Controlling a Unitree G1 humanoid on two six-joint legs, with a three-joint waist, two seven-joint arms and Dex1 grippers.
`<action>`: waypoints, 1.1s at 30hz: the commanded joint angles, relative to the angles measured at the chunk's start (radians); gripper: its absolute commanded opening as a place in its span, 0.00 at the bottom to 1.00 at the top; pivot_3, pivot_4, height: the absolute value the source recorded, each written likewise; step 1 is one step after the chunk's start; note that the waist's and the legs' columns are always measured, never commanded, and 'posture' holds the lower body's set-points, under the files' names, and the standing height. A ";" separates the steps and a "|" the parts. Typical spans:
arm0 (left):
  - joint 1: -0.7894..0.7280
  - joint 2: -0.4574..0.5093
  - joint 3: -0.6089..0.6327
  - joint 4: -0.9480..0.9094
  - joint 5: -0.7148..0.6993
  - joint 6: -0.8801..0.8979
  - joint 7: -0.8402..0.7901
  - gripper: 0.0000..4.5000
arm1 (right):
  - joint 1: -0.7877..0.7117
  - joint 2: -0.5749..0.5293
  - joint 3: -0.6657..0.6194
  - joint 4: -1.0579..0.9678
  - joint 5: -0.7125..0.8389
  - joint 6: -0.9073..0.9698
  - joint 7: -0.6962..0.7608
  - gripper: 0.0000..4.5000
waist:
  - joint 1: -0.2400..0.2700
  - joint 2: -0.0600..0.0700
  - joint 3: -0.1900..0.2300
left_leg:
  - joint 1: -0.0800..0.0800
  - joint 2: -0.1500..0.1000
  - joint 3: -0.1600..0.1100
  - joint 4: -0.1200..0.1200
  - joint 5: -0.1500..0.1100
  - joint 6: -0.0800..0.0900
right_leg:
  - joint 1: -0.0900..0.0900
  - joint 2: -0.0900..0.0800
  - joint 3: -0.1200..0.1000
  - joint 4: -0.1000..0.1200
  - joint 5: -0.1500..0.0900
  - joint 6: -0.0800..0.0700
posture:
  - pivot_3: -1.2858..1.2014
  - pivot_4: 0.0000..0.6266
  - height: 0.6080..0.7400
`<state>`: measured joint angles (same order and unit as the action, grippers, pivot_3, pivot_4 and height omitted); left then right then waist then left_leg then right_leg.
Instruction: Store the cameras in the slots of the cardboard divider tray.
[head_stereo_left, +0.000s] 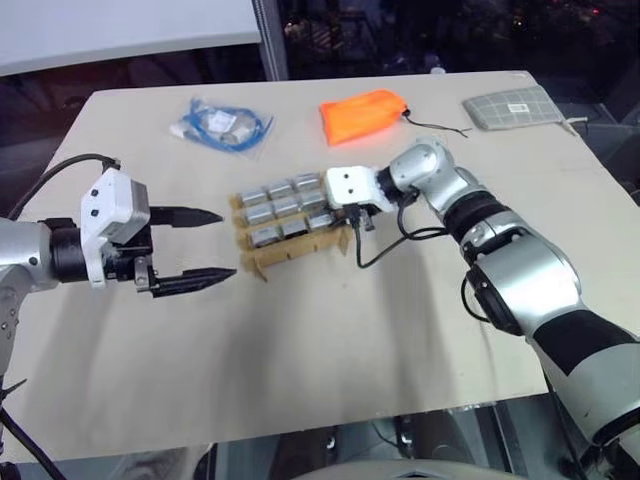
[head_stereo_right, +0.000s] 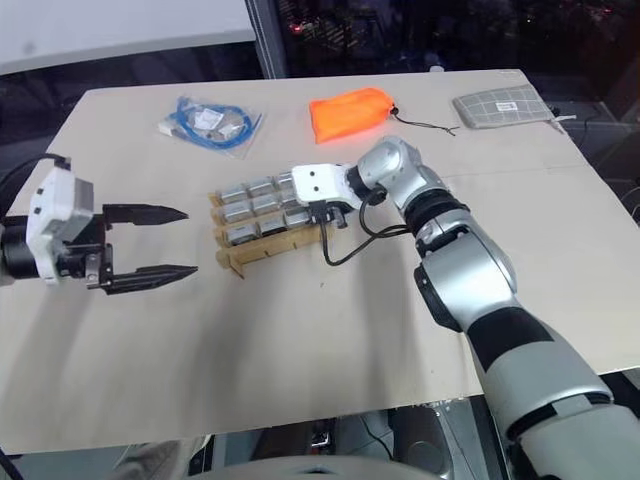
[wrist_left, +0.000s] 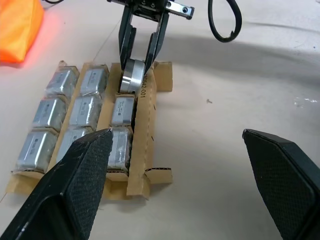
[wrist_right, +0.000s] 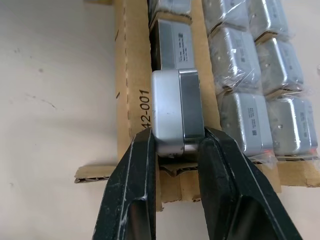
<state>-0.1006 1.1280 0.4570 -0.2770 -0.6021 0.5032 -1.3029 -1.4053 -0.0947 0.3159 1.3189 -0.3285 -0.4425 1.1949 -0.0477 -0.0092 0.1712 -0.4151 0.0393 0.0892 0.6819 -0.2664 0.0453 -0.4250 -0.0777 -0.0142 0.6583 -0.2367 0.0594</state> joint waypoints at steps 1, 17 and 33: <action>0.014 0.009 0.062 -0.041 -0.019 0.009 0.010 0.97 | -0.018 0.013 0.013 0.006 -0.023 -0.002 -0.011 0.14 | 0.000 0.000 0.000 | 0.000 0.000 0.000 0.000 0.000 0.000 | 0.000 0.000 0.000 0.000 0.000 0.000 | 0.52 0.24 1.00; -0.022 0.025 0.032 -0.026 -0.027 0.019 0.007 0.97 | -0.025 -0.054 -0.157 -0.046 0.139 -0.044 -0.022 0.99 | 0.004 0.000 0.000 | 0.000 0.000 -0.001 -0.001 0.000 0.000 | 0.000 0.000 0.000 -0.001 0.000 0.000 | 0.52 0.24 1.00; 0.329 -0.355 0.040 -0.085 0.029 -0.068 0.236 0.97 | 1.167 -0.496 -0.514 -1.367 0.616 0.644 -0.034 0.99 | 0.029 0.000 0.000 | -0.001 0.000 -0.005 -0.001 -0.002 0.003 | 0.003 -0.004 -0.003 -0.007 0.000 0.000 | 0.52 0.24 1.00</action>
<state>0.2247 0.7714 0.4817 -0.3388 -0.5935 0.4823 -1.0852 -0.2286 -0.5853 -0.1621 0.0584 0.2439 0.1726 1.2002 -0.0189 -0.0093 0.1710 -0.4143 0.0385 0.0858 0.6813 -0.2682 0.0482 -0.4214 -0.0809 -0.0161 0.6529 -0.2369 0.0599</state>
